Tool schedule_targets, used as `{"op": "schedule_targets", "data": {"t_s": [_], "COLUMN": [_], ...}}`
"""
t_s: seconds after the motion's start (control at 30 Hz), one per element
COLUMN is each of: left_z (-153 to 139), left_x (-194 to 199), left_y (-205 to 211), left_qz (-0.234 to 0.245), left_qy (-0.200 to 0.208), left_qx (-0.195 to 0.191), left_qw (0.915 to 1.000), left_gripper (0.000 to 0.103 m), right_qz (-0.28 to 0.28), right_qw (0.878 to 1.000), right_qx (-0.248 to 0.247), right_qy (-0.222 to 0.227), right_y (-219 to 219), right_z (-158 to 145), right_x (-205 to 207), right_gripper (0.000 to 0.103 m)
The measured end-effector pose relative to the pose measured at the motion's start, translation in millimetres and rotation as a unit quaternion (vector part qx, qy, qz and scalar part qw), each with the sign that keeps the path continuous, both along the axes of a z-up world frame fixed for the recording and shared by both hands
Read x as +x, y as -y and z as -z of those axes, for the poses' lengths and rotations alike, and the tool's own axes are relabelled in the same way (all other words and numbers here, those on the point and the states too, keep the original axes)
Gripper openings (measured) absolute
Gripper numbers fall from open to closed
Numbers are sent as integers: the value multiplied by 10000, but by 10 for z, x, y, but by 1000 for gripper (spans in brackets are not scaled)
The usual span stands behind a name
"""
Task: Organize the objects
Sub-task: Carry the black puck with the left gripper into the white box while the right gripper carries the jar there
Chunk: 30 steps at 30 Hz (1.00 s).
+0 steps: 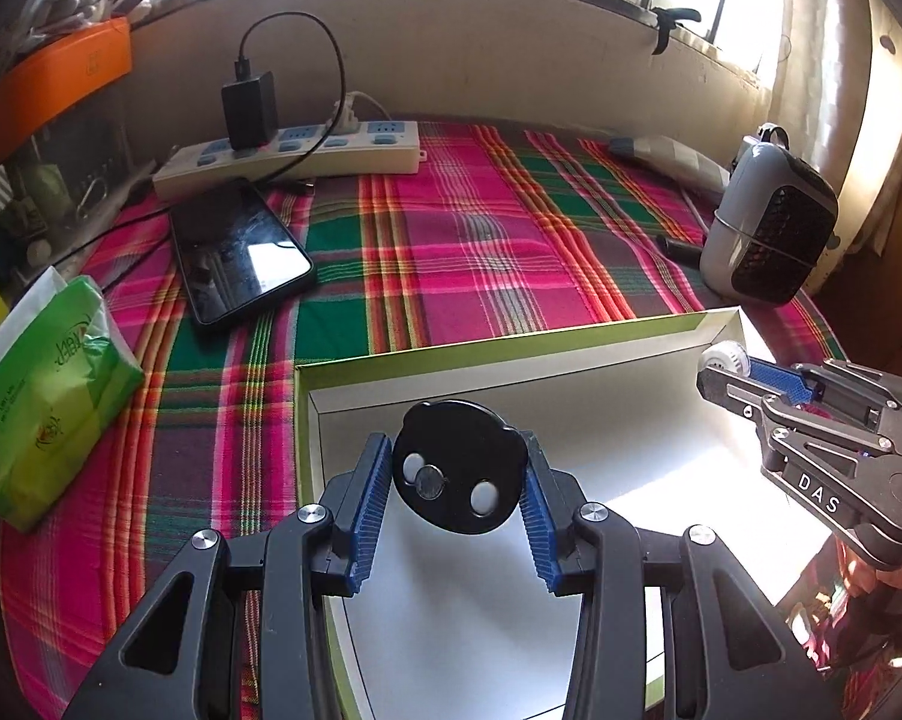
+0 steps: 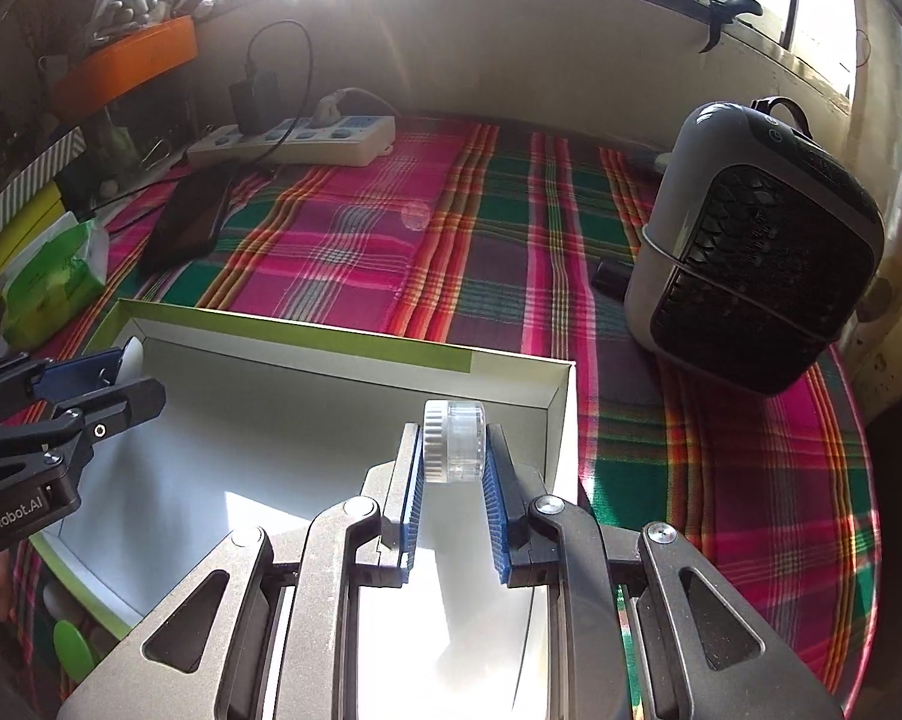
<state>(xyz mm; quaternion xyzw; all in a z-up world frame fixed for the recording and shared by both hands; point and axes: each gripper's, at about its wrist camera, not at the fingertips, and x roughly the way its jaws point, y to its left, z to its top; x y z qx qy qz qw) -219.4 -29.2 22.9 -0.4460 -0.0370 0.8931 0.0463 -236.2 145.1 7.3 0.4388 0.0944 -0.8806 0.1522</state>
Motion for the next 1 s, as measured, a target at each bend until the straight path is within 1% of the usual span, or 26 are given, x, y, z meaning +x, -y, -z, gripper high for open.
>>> {"op": "schedule_targets", "data": {"t_s": [0.13, 0.3, 0.43, 0.53, 0.73, 0.8, 0.9, 0.93, 1.0], "left_z": [22, 50, 72, 81, 92, 93, 90, 87, 82], "left_x": [-22, -50, -74, -82, -87, -86, -78, -75, -66], "left_y": [-1, -32, -35, -49, -62, -63, -57, -51, -48], "left_qz": [-6, 36, 43, 33, 23, 30, 10, 6, 6], "left_qy": [10, 24, 76, 91, 110, 118, 132, 140, 136], "left_qx": [10, -111, -53, -109, -84, -114, -93, -74, -66], "left_qw": [10000, 9999, 9999, 9999, 9999, 9999, 9999, 9999, 9999], "left_gripper": [39, 39, 40, 40, 40, 40, 40, 40, 40], "right_qz": [21, -6, -3, 5, 11, -2, -53, -49, -22], "right_qw": [10000, 9999, 9999, 9999, 9999, 10000, 9999, 10000, 10000], "right_qx": [12, 50, 53, 63, 39, 12, -34, -30, -13], "right_qy": [53, 123, 99, 96, 94, 99, 89, 81, 74], "right_y": [-7, 9, 24, 27, 23, 21, 43, 50, 59], "right_z": [37, 81, 83, 88, 78, 75, 63, 61, 62], "right_x": [-39, -64, -75, -88, -108, -105, -86, -79, -69], "right_gripper": [20, 20, 20, 20, 20, 23, 35, 37, 38]}}
